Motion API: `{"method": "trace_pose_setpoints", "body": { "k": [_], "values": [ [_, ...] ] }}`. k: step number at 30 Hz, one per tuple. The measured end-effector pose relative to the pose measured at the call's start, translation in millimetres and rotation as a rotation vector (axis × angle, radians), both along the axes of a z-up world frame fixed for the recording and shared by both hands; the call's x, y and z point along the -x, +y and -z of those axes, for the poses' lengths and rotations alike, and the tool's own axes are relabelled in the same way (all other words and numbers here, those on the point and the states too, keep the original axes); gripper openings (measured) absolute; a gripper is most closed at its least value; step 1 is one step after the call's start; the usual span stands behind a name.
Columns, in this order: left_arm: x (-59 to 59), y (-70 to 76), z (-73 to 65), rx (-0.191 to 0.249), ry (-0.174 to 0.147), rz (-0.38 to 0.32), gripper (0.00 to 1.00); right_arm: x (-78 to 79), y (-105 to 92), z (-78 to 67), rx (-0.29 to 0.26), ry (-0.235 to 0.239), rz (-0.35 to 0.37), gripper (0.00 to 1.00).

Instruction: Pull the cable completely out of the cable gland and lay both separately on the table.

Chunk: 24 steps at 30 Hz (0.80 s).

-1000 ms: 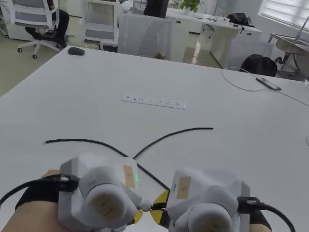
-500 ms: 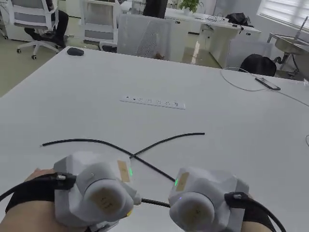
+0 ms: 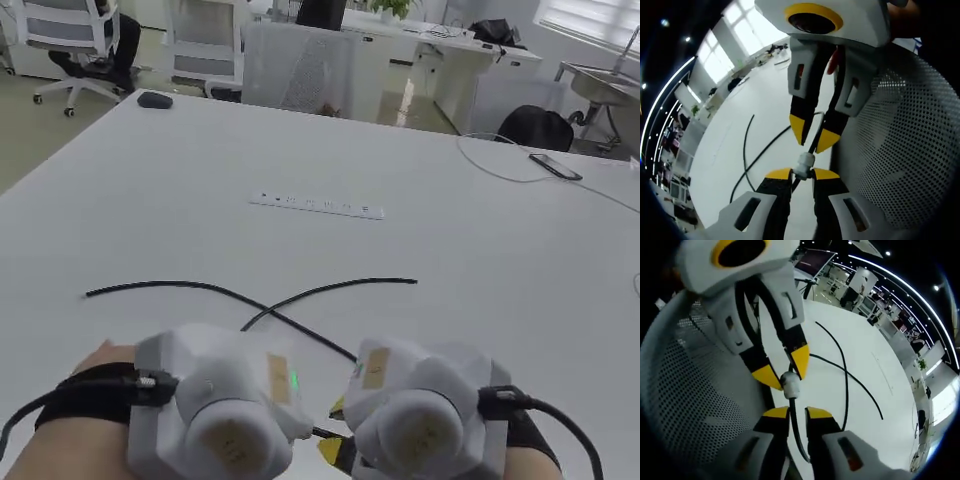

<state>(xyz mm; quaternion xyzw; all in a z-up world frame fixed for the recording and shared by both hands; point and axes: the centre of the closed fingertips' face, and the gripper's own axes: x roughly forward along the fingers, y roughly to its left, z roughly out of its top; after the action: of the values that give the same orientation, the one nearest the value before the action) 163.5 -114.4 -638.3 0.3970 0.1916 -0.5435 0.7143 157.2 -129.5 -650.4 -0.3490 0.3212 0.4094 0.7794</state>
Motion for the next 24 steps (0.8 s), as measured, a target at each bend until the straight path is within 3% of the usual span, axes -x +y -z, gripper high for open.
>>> {"method": "trace_pose_setpoints", "body": {
  "k": [1, 5, 6, 8, 9, 11, 14, 18, 20, 23, 24],
  "values": [
    [-1.0, 0.3, -0.1, -0.001, -0.003, -0.003, 0.16, 2.4, 2.4, 0.5, -0.012, 0.012, -0.013, 0.05],
    [-4.3, 4.0, 1.1, -0.010, -0.003, -0.017, 0.16, 1.3, -1.9, 4.0, 0.016, 0.008, -0.005, 0.04],
    [-8.9, 9.2, 1.9, -0.036, -0.029, -0.026, 0.16, -0.3, -7.1, 6.1, 0.047, 0.003, 0.014, 0.04],
    [-13.0, 14.0, 3.4, -0.034, -0.015, -0.053, 0.16, -2.9, -15.2, 8.1, 0.095, -0.011, 0.038, 0.04],
    [-15.0, 15.2, 1.4, -0.008, 0.004, -0.085, 0.16, -4.4, -19.2, 8.7, 0.109, -0.015, 0.058, 0.04],
    [-18.1, 17.6, 0.0, -0.011, -0.006, -0.099, 0.16, -5.5, -34.2, 13.7, 0.156, 0.008, 0.129, 0.04],
    [-19.9, 21.7, 3.1, -0.032, -0.006, -0.118, 0.16, -4.3, -52.0, 20.7, 0.229, 0.041, 0.179, 0.05],
    [-18.2, 20.9, 3.0, -0.034, -0.009, -0.110, 0.16, -2.6, -42.2, 21.0, 0.209, 0.044, 0.142, 0.11],
    [-12.8, 15.0, 1.6, -0.017, -0.005, -0.079, 0.16, -3.4, -27.6, 16.6, 0.148, 0.026, 0.105, 0.25],
    [-2.2, 3.1, -1.2, 0.001, -0.012, -0.012, 0.16, -1.6, -8.8, 6.5, 0.064, 0.004, 0.030, 0.23],
    [-0.1, 1.2, -1.0, 0.000, -0.010, -0.006, 0.16, 2.1, 5.4, 0.1, -0.001, -0.004, -0.030, 0.24]
  ]
}}
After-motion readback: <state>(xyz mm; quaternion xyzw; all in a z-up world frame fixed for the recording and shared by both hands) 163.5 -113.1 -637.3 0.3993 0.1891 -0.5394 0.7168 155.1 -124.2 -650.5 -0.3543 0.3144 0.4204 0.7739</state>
